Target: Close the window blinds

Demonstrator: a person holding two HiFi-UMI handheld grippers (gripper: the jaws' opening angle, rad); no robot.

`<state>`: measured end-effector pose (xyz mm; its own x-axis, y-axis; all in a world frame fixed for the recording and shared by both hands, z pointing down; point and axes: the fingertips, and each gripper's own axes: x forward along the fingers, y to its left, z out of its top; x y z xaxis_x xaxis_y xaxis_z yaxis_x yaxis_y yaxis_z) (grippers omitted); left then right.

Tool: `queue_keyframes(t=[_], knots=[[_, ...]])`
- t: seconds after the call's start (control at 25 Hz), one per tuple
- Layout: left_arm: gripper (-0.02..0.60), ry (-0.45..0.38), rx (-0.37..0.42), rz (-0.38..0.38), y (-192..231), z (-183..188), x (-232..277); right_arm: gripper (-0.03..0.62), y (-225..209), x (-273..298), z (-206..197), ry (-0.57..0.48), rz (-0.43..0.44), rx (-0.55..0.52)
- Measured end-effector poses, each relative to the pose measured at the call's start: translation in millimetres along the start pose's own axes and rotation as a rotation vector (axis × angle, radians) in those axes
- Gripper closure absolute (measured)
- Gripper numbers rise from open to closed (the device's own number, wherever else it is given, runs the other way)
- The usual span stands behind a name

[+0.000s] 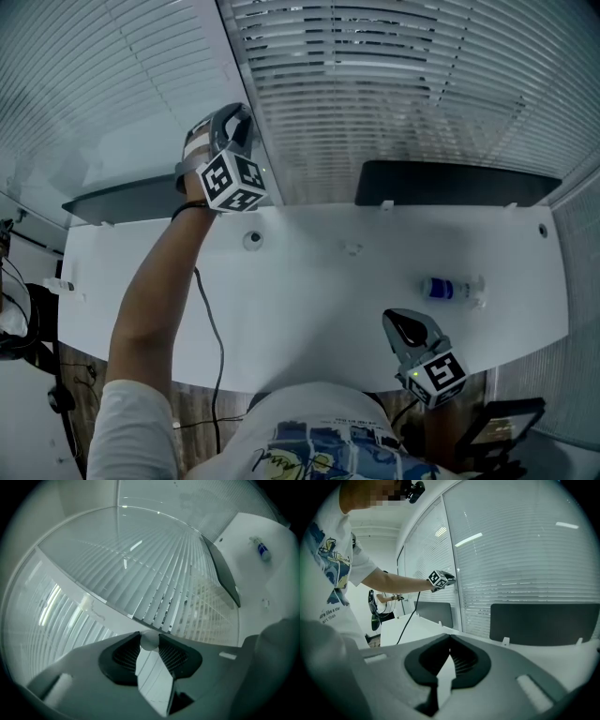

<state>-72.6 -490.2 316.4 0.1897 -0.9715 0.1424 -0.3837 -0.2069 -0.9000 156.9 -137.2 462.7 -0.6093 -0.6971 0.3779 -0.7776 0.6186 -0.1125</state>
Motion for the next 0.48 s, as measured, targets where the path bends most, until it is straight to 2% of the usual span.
queue_keyframes(t=[0.2, 0.48], knots=[[0.465, -0.004, -0.198, 0.009, 3.8, -1.1, -1.0, 0.591, -0.9, -0.1, 1.6, 0.011, -0.007, -0.003], [0.465, -0.005, -0.59, 0.036, 9.8, -3.1, -3.4, 0.591, 0.2, 1.9, 1.1, 0.007, -0.002, 0.002]])
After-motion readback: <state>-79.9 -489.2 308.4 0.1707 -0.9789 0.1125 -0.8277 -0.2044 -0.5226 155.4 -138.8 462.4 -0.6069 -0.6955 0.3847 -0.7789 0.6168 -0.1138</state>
